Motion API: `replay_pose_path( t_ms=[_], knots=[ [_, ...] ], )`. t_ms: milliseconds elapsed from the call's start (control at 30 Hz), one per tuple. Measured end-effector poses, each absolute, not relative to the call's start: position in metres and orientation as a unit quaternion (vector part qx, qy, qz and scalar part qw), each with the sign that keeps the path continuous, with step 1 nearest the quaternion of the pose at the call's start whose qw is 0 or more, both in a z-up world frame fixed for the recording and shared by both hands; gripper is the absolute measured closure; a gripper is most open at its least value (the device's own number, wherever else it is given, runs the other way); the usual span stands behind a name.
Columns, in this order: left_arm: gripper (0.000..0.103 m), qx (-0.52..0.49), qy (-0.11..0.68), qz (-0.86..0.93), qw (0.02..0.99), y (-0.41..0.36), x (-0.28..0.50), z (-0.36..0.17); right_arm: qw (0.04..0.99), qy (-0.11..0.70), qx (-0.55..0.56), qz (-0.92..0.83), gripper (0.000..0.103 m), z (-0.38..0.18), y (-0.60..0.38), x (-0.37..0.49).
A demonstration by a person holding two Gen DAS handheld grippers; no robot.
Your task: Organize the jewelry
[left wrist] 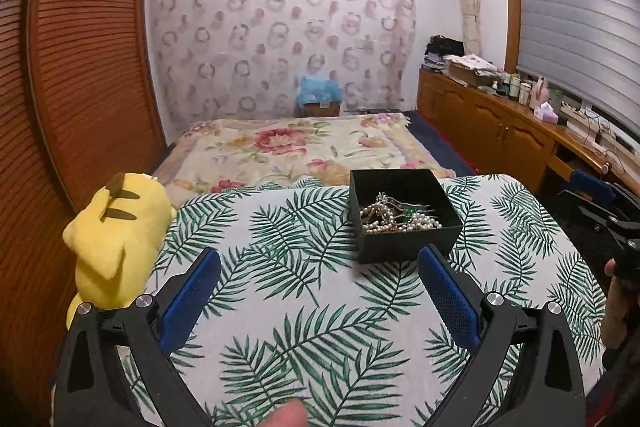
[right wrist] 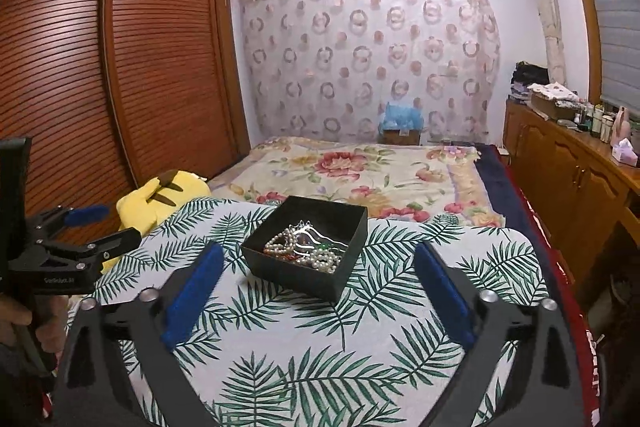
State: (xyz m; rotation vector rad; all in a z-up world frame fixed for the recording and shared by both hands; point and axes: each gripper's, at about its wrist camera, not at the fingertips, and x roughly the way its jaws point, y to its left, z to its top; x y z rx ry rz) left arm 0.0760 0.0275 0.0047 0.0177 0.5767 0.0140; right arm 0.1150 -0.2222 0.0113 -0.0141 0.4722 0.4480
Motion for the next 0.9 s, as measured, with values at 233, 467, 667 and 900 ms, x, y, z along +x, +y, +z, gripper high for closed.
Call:
replay_pose_path(
  t_ms=[233, 467, 667, 900],
  knots=[
    [0.008, 0.004, 0.275, 0.008, 0.961, 0.031, 0.065, 0.006, 0.957, 0.226, -0.006, 0.18, 0.003, 0.01, -0.224, 0.098],
    [0.008, 0.001, 0.274, 0.002, 0.962, 0.028, 0.06, 0.003, 0.958, 0.227, 0.001, 0.176, 0.003, 0.006, -0.227, 0.097],
    [0.008, 0.003, 0.272, -0.002, 0.962, 0.024, 0.056, 0.002, 0.958, 0.228, 0.001, 0.176, 0.003, 0.006, -0.227, 0.096],
    [0.008, 0.003, 0.272, -0.002, 0.962, 0.024, 0.057, 0.002, 0.958, 0.227, 0.002, 0.177, 0.003, 0.006, -0.226, 0.096]
  ],
)
